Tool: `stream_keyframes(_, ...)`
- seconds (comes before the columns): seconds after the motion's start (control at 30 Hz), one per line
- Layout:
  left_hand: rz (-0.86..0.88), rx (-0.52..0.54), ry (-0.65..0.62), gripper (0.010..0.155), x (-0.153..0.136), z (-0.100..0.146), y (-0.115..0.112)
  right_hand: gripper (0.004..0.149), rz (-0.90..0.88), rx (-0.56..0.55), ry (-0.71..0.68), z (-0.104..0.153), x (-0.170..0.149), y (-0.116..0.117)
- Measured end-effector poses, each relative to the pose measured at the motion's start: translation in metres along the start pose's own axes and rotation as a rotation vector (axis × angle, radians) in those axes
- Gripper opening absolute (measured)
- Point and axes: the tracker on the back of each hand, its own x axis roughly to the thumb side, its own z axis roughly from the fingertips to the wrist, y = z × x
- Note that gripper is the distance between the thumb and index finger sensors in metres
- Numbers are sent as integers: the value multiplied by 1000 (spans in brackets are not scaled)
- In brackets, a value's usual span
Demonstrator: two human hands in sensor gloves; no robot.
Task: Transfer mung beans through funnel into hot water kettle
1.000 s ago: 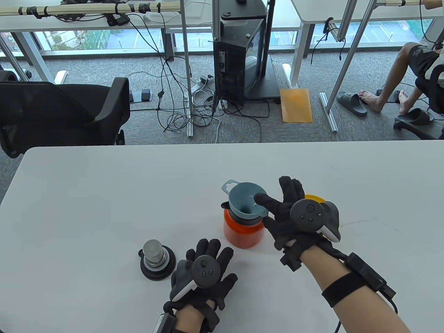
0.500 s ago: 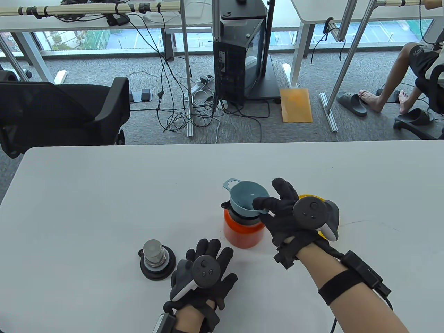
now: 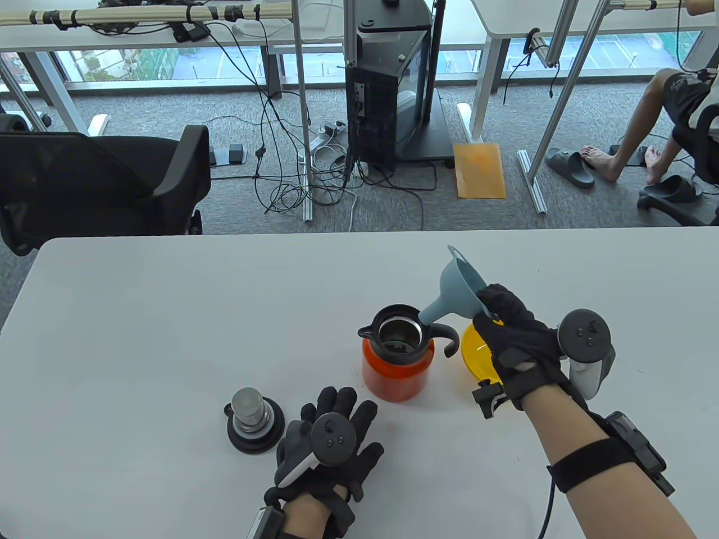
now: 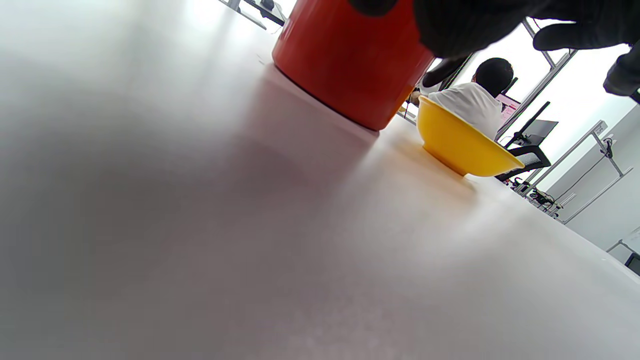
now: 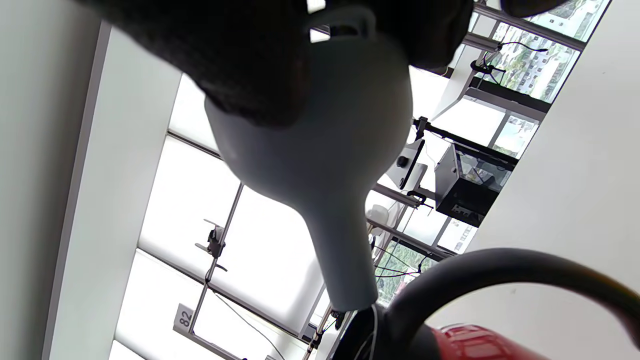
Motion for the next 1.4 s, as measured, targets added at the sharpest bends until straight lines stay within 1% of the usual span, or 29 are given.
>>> stream_keyframes(0.07, -1, 0, -1, 77, 0, 0, 0, 46, -5, -17, 56, 4, -12, -9)
stream_keyframes(0.13, 0, -2, -4, 77, 1, 0, 0, 46, -14, -38, 84, 9, -22, -18)
stream_keyframes(0.3, -2, -1, -13, 77, 2, -1, -1, 47, 57, -60, 159, 23, -50, -35)
stream_keyframes(0.47, -5, 1, -16, 77, 2, -1, -1, 47, 134, -54, 222, 34, -73, -41)
stream_keyframes(0.67, -3, 1, -12, 77, 2, -1, -1, 50, 282, -13, 254, 42, -86, -39)
stream_keyframes(0.73, -5, -1, -12, 77, 2, -1, -1, 56, 315, 9, 250, 43, -87, -38)
stream_keyframes(0.87, -14, 3, -14, 77, 5, -1, -1, 74, 281, 27, 224, 43, -81, -33)
stream_keyframes(0.93, -14, -1, -12, 77, 5, -2, -2, 80, 294, 24, 166, 44, -75, -32)
stream_keyframes(0.97, -17, -3, -10, 77, 5, -2, -2, 80, 305, 31, 130, 44, -71, -31)
stream_keyframes(1.07, -15, -2, -9, 77, 4, -2, -2, 84, 336, 98, 32, 48, -62, -30)
stream_keyframes(1.13, -14, 0, -9, 77, 4, -2, -2, 83, 383, 124, -1, 53, -59, -30)
stream_keyframes(1.17, -16, 0, -10, 77, 4, -2, -2, 83, 414, 171, -24, 58, -58, -30)
stream_keyframes(1.23, -16, 1, -13, 77, 4, -2, -2, 83, 472, 229, -48, 67, -58, -28)
stream_keyframes(1.27, -17, 0, -13, 77, 4, -2, -2, 83, 501, 260, -53, 70, -59, -27)
stream_keyframes(1.33, -20, -6, -15, 77, 5, -2, -3, 84, 606, 357, -49, 82, -63, -22)
stream_keyframes(1.4, -22, -11, -15, 77, 5, -3, -4, 84, 673, 418, -57, 92, -67, -18)
